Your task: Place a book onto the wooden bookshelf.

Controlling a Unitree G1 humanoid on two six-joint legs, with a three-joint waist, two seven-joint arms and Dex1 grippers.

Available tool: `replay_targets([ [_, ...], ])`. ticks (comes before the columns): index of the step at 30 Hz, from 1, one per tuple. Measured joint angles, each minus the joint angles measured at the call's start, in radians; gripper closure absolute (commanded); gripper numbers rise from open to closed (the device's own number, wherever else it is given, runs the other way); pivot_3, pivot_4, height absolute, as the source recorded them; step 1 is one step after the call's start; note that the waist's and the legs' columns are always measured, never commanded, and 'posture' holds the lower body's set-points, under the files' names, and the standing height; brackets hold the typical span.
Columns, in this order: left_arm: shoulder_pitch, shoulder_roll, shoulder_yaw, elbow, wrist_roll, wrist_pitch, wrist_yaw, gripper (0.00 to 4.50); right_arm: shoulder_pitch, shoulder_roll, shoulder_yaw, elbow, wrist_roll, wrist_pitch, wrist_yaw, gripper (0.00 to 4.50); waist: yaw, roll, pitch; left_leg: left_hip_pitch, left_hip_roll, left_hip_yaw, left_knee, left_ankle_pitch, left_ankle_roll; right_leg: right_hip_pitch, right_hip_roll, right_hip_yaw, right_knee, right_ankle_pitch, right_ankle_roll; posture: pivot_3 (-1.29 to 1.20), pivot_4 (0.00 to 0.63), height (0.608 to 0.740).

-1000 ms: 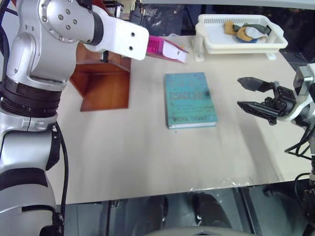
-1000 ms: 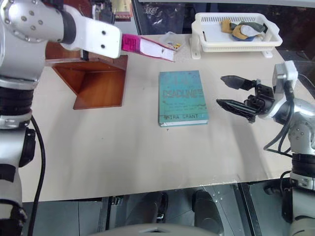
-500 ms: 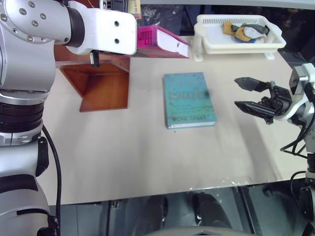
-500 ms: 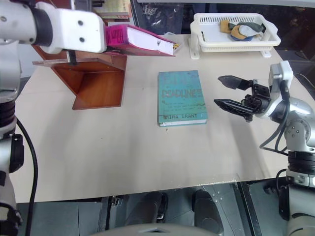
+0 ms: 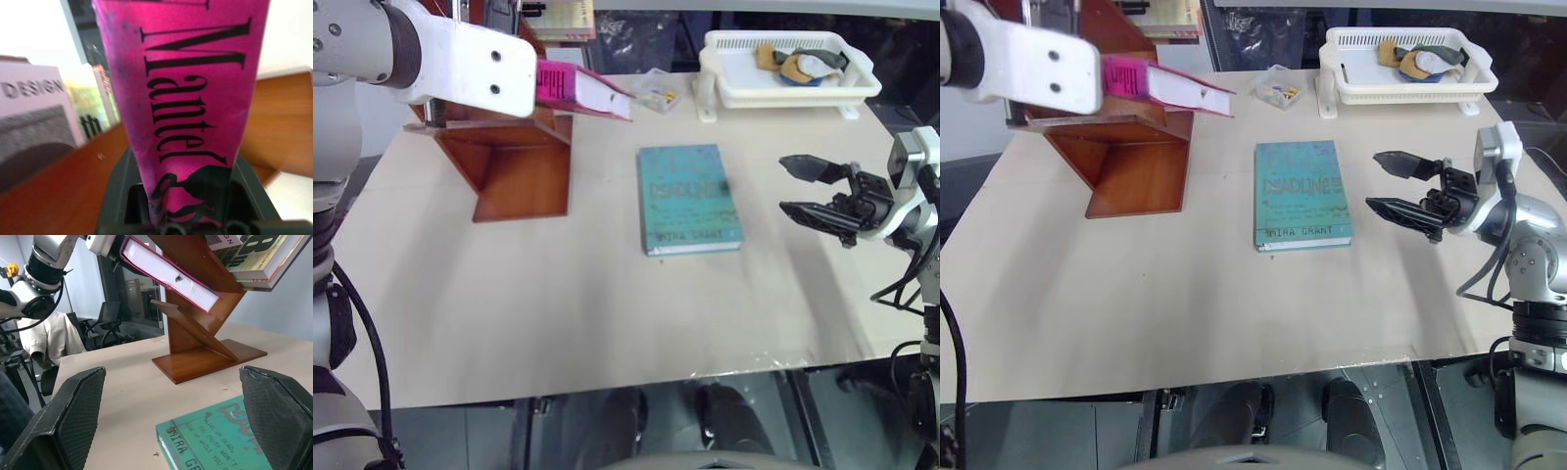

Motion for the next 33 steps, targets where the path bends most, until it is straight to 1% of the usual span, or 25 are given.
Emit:
replay_targets([
  [9,0.048,0.026,-0.006,0.068,0.104,0.008,0.008,3.49,-0.005,-0.013,-0.001,0.016,0.005,0.007,0.029,0.00,-0.002,0.000,0.000,0.001,0.001,0.000,0.002,-0.001,0.001,0.000,0.001,0.000,0.004,0.000,0.000,0.00,0.150,0.740],
  [13,0.056,-0.008,-0.009,0.083,0.156,0.060,0.031,3.49,-0.013,-0.013,0.000,0.024,0.001,0.007,0.031,0.00,-0.001,0.000,0.000,0.001,0.001,0.000,0.003,-0.001,0.001,0.000,0.001,0.001,0.005,0.000,0.000,0.00,0.150,0.740],
  [17,0.065,-0.032,-0.018,0.098,0.189,0.068,0.049,3.49,-0.015,-0.013,0.000,0.025,0.000,0.006,0.033,0.00,-0.001,0.000,0.000,0.001,0.001,0.000,0.003,-0.001,0.001,0.000,0.001,0.001,0.005,0.000,0.000,0.00,0.150,0.740],
  [24,0.065,-0.059,-0.024,0.119,0.209,0.082,0.075,3.49,-0.014,-0.013,0.000,0.025,-0.003,0.006,0.033,0.00,-0.003,0.000,0.000,0.001,0.001,0.000,0.003,-0.001,0.001,0.000,0.001,0.001,0.006,0.000,0.000,0.00,0.150,0.740],
  [33,0.076,-0.068,-0.024,0.125,0.214,0.087,0.091,3.49,-0.013,-0.013,0.000,0.025,-0.007,0.004,0.025,0.00,-0.003,0.000,0.000,0.001,0.001,0.000,0.003,-0.001,0.001,0.000,0.001,0.001,0.006,0.000,0.000,0.00,0.150,0.740],
])
